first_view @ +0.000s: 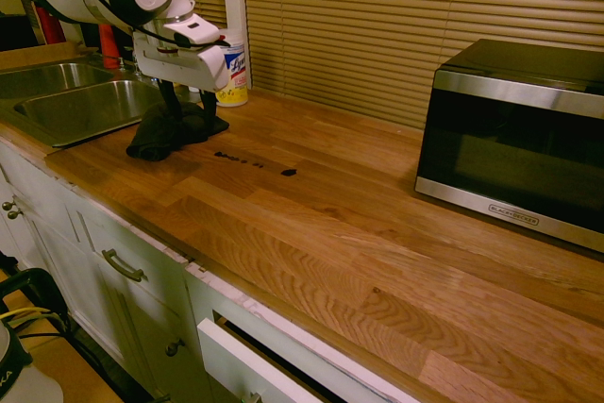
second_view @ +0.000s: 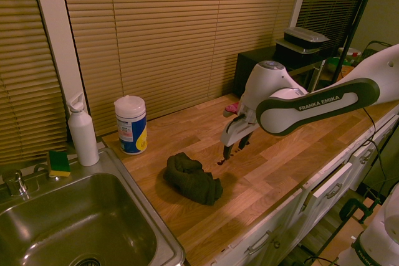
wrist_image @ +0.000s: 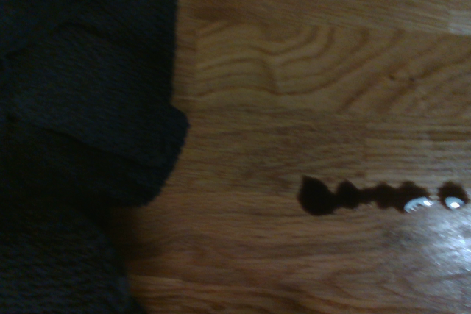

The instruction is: Clear the spill

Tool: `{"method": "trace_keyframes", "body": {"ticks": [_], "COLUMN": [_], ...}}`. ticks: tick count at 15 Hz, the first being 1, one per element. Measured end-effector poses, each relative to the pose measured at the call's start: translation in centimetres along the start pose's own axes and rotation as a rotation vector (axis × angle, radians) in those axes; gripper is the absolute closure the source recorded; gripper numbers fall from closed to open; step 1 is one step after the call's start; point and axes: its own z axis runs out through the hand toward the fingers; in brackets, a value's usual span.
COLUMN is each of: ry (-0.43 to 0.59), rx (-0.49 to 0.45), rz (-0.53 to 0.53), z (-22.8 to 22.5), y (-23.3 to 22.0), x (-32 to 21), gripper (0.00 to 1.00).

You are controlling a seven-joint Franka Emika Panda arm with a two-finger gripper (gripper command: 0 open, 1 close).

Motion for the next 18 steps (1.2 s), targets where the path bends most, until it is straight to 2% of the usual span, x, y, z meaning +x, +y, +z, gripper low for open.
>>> {"method": "trace_keyframes", "body": {"ticks": [7,13,18], "ry": [0.014,0.028,-0.002], "rx": [0.070,0.076,0.047], "rz": [-0.107,-0.173,-0.223], "z": [-0.1,1.2,4.5], "y": [-6.1,-11.6,-14.0], "x": [-3.5,-6.3,-8.6], "gripper": [0.00,0.00,0.00]}}
